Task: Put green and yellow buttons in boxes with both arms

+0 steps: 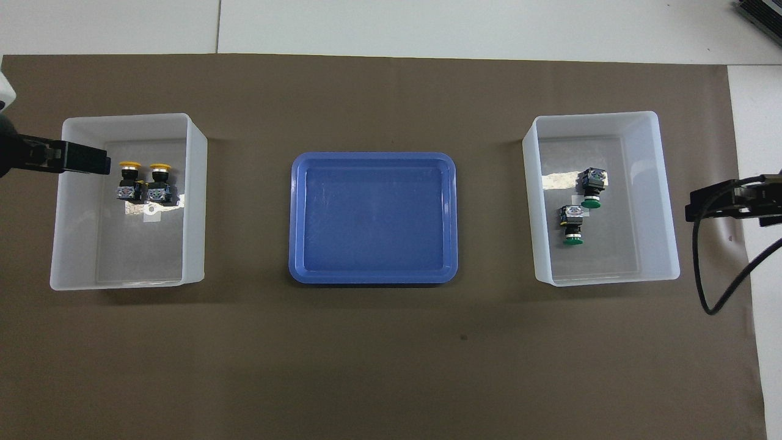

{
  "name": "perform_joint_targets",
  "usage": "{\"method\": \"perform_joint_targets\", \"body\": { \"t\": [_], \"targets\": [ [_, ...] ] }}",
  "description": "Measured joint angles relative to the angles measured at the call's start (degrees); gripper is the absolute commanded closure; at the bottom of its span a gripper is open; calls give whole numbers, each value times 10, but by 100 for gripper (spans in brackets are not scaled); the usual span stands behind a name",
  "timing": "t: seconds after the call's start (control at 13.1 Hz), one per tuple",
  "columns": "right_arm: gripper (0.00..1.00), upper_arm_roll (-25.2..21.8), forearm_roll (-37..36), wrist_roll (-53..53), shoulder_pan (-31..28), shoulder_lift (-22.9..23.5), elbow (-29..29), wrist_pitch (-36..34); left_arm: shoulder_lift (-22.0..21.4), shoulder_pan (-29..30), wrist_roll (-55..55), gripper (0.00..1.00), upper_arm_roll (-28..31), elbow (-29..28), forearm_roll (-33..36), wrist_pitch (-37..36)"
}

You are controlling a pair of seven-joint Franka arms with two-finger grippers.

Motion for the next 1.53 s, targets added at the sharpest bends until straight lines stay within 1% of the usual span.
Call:
{"method": "perform_joint_targets", "body": {
  "t": [0.23, 0.99, 1.53],
  "targets": [
    [0, 0, 0, 0, 0, 0, 0, 0, 2, -2, -1, 0, -3, 9, 0, -26],
    [0, 0, 0, 0, 0, 0, 0, 0, 2, 4, -5, 0, 2, 7, 0, -61],
    [0, 0, 0, 0, 0, 0, 0, 0, 1, 4, -5, 0, 2, 3, 0, -65]
  ]
}}
